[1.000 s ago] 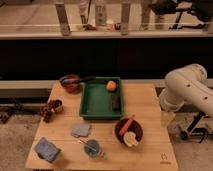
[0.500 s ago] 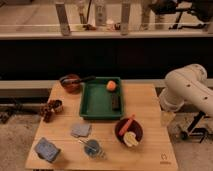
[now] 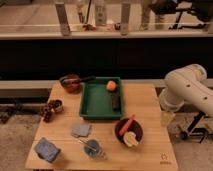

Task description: Place fork in red bowl

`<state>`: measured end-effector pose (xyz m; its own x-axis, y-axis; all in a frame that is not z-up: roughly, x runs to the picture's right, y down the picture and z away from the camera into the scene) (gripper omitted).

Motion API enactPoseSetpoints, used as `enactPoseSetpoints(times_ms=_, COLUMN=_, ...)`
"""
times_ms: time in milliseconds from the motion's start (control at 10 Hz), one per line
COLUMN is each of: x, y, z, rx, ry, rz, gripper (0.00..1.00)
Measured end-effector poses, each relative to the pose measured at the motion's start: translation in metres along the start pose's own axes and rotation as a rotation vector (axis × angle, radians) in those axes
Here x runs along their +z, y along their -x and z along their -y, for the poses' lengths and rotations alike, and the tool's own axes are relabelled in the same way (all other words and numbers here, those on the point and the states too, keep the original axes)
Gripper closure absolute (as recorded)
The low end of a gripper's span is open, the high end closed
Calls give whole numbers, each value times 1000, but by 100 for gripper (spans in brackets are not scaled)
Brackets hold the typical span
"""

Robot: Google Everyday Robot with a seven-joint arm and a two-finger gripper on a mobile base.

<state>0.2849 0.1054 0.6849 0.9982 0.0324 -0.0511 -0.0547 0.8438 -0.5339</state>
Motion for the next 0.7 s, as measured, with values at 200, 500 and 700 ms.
enactPoseSetpoints(times_ms=200, x=0, y=2, z=-1, rx=-8, ry=1, rz=-5, gripper=20)
enactPoseSetpoints(times_ms=500, x=4, y=36, z=1, rx=-63, ry=4, rz=-23, gripper=20)
enactPoseSetpoints(times_ms=700, x=4, y=41, z=2, rx=-79, ry=5, rz=-28, gripper=20)
